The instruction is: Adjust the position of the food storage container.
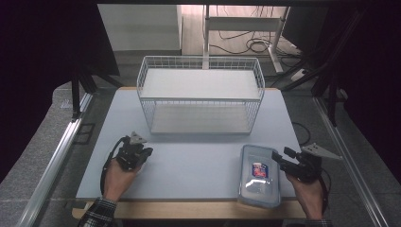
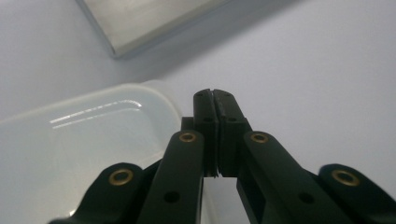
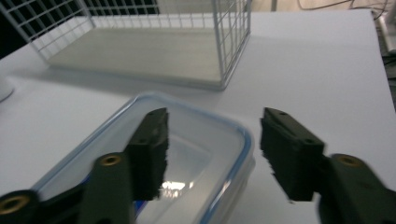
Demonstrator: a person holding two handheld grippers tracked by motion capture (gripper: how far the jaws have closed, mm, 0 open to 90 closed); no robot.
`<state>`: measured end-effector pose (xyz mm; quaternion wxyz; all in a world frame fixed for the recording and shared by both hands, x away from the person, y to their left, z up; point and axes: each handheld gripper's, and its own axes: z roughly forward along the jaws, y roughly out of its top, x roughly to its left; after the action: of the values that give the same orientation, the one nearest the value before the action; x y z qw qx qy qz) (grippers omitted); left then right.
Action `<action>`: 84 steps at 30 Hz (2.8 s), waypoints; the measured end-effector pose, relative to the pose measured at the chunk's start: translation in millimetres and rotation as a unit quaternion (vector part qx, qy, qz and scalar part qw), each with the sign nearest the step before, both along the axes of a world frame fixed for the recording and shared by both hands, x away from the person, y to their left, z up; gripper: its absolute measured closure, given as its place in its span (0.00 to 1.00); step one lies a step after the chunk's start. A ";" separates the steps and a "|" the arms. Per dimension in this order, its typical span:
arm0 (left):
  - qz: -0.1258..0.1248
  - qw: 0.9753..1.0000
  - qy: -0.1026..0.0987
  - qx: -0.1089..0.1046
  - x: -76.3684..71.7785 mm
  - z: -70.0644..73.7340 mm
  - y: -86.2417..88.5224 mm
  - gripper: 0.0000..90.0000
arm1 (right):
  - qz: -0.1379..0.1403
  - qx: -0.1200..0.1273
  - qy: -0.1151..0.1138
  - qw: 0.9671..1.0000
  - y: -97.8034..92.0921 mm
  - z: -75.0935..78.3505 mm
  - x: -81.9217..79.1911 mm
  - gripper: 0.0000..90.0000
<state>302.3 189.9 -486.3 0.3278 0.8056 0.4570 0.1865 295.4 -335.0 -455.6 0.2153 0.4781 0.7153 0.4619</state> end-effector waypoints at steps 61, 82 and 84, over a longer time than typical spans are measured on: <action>-0.088 0.991 -0.003 -0.101 -22.6 -17.2 -32.3 0.98 | 0.187 -0.111 0.040 0.975 104.6 2.7 -13.4 1.00; -0.153 0.979 0.058 -0.124 -19.9 -31.4 -105.1 0.96 | 0.096 -0.105 0.076 0.987 58.6 -23.9 54.8 1.00; -0.147 0.980 0.055 -0.122 -21.0 -31.8 -103.4 0.95 | 0.089 -0.120 0.070 0.986 63.1 -24.1 48.5 1.00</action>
<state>281.3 86.5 -518.1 0.4217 0.8270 0.3704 0.0341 344.0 -271.9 -479.7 0.1788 0.4142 0.8185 0.3558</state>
